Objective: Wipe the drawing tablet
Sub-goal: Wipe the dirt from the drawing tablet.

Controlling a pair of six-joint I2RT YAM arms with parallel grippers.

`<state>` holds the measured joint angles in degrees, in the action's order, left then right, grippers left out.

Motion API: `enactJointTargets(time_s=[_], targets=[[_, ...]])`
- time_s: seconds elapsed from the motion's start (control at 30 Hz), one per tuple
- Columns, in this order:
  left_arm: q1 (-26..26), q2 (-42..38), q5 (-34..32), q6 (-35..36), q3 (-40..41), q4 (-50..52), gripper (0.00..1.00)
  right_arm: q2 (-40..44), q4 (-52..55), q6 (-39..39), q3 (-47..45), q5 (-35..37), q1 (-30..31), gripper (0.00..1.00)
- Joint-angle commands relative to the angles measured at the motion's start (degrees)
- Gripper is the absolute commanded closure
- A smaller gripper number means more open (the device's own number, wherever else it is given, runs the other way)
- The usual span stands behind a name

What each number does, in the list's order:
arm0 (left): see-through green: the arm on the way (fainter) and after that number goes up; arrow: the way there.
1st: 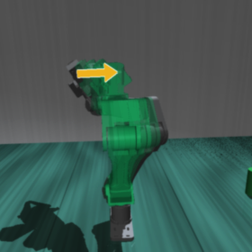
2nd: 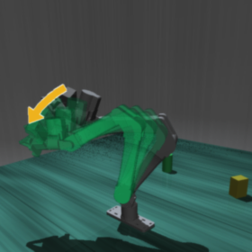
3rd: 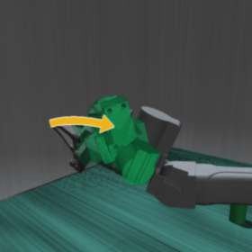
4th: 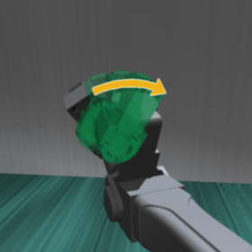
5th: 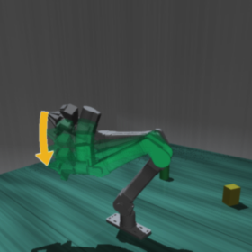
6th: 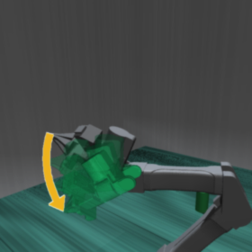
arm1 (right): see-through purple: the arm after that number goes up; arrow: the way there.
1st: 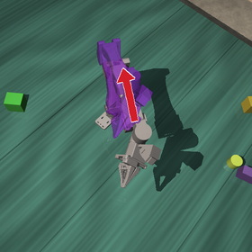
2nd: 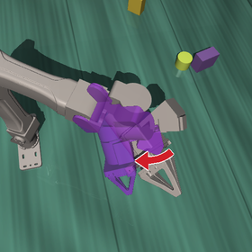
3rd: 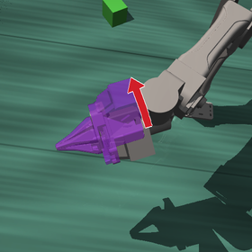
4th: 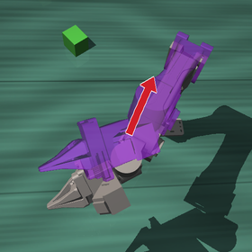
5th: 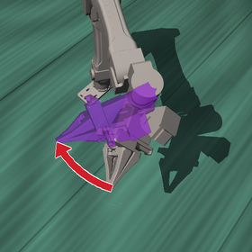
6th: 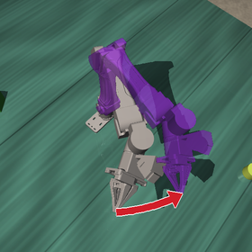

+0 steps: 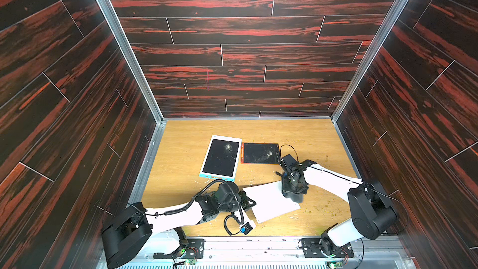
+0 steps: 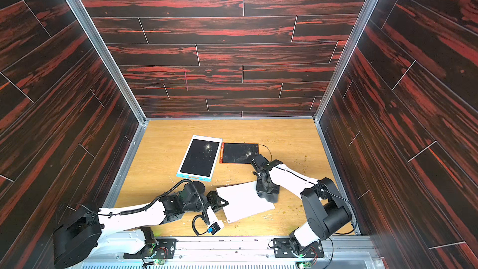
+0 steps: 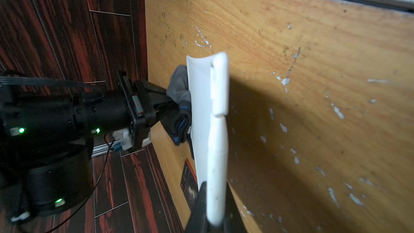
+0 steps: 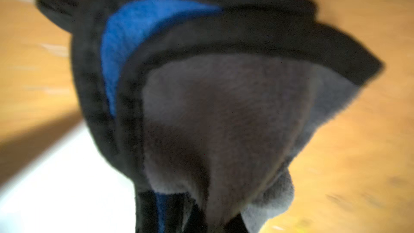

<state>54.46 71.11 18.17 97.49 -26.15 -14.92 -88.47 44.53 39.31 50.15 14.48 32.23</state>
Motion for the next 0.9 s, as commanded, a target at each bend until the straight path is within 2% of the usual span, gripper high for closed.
enactJointTargets(time_s=[0.0,0.1,0.17,0.3,0.4,0.53,0.63,0.77,0.87], targets=[[0.2,-0.6,-0.5,0.9,-0.8,0.4,1.0,2.4,-0.3,-5.7,-1.6,-8.9,1.5,1.0],[0.2,-0.6,-0.5,0.8,-0.9,0.4,1.0,4.9,-5.7,-10.0,-2.3,-27.8,5.2,1.0],[0.2,-0.6,-0.4,0.8,-0.9,0.7,1.0,5.6,-6.0,-11.1,-0.8,-36.2,9.6,1.0],[0.3,-0.3,-0.1,0.9,-1.2,0.7,1.0,6.6,-4.8,-12.3,3.5,-44.4,19.4,1.0],[0.3,-0.2,-0.1,0.9,-1.4,0.8,1.0,7.8,-5.1,-11.3,4.5,-46.4,22.5,1.0],[0.3,-0.3,-0.3,0.9,-1.4,0.7,1.0,6.7,-5.1,-8.8,0.1,-41.3,20.7,1.0],[0.3,-0.6,-0.5,0.9,-1.4,0.9,1.0,3.4,-5.4,-5.6,-5.6,-36.5,14.4,1.0],[0.4,-1.1,-0.7,0.9,-1.3,1.2,1.0,1.9,-4.2,-3.2,-10.7,-26.1,5.8,1.0],[0.4,-1.2,-0.9,0.9,-1.2,1.3,1.0,3.4,0.4,-1.5,-9.9,-16.0,3.6,1.0]])
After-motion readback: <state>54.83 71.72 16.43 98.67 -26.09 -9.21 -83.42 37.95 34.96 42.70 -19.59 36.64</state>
